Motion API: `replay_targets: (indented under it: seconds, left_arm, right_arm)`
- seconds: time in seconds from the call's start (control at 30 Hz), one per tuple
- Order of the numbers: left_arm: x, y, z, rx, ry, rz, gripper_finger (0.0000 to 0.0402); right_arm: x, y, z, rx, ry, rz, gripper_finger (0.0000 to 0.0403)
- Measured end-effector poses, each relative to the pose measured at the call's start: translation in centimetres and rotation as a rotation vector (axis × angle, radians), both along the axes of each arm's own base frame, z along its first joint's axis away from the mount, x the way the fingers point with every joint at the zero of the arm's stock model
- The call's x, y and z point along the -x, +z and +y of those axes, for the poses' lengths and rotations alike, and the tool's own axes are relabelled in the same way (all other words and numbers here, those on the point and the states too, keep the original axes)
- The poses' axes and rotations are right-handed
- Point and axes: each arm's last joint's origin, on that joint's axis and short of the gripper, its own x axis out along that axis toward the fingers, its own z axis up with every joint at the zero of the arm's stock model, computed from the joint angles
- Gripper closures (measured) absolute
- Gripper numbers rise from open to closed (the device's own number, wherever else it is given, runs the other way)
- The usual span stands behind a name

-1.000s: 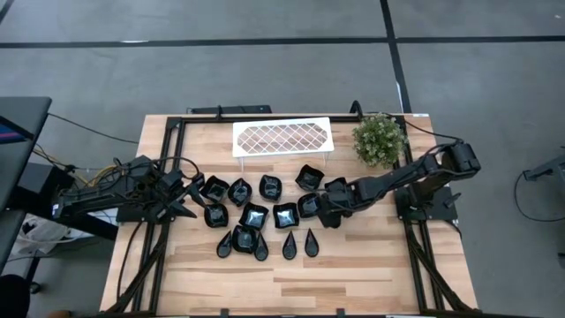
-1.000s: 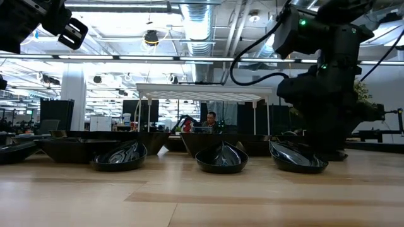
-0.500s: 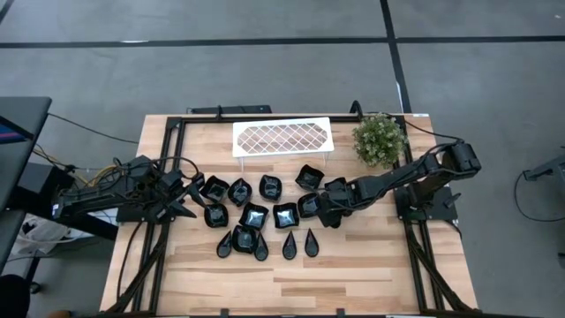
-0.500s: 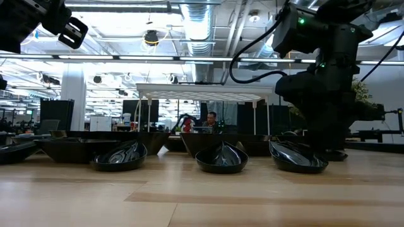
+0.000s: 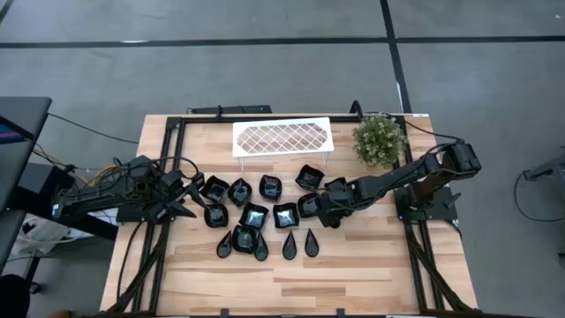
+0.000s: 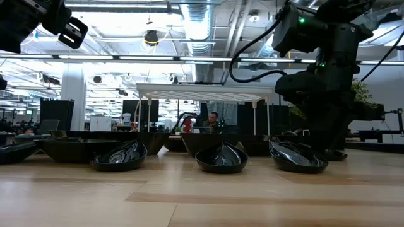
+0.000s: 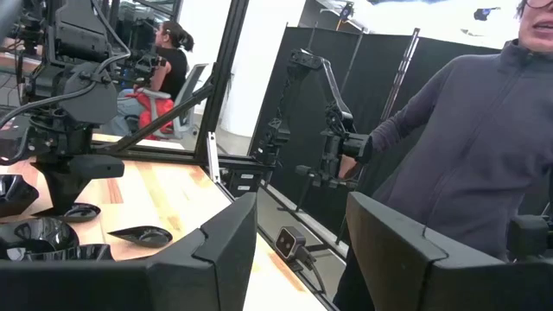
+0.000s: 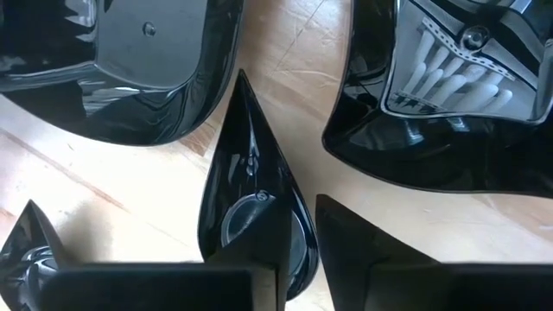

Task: Pick & Place Mini shaped plates
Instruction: Put the drop-shaped plate on the shelf

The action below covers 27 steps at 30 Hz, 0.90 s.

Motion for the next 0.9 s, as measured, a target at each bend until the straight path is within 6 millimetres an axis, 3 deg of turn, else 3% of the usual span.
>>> replay_targets:
  seconds: [0.3,0.9]
  left_arm:
    - [0.0,0.0,0.0,0.0,0.0,0.0,0.0219]
    - [0.0,0.0,0.0,0.0,0.0,0.0,0.0219]
  right_arm:
    - [-0.1,0.2,0.0,-0.001,0.004,-0.006,0.0398]
    - [-1.2,2.6,1.1,-0.103,0.062,0.0,0.0401]
